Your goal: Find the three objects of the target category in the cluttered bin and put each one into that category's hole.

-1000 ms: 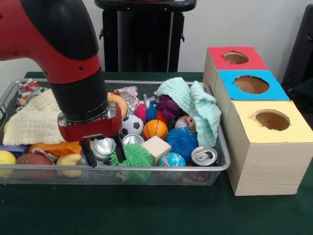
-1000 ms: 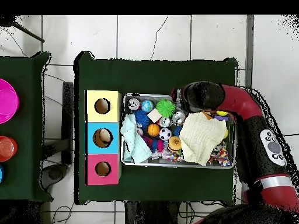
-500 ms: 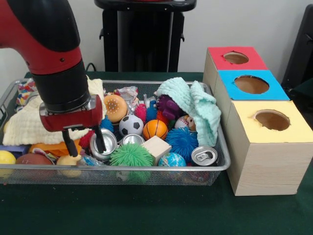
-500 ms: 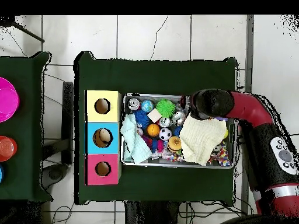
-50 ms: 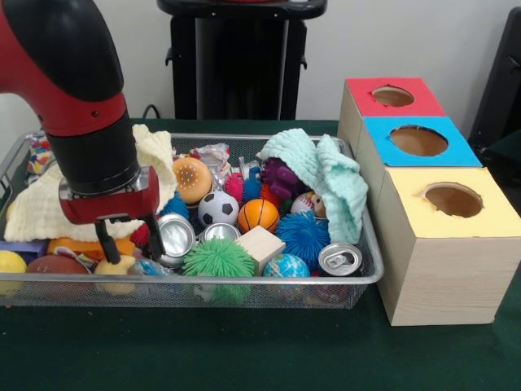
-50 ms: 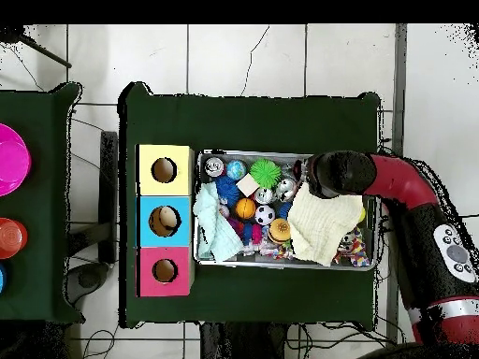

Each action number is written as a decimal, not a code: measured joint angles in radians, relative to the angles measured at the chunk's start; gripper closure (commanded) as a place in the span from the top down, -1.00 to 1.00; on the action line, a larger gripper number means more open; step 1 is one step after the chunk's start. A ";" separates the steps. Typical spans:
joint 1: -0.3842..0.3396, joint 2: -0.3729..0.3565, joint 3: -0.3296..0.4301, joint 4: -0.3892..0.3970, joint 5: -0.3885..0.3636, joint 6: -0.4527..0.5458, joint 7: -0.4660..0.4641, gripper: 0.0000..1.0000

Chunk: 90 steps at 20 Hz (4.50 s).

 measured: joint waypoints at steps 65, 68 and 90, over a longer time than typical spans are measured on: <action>0.077 0.070 -0.045 0.039 -0.053 -0.235 0.000 -1.00; 0.085 0.024 -0.054 0.083 -0.041 -0.235 0.000 -1.00; 0.164 -0.261 -0.112 0.325 0.078 -0.235 0.000 -1.00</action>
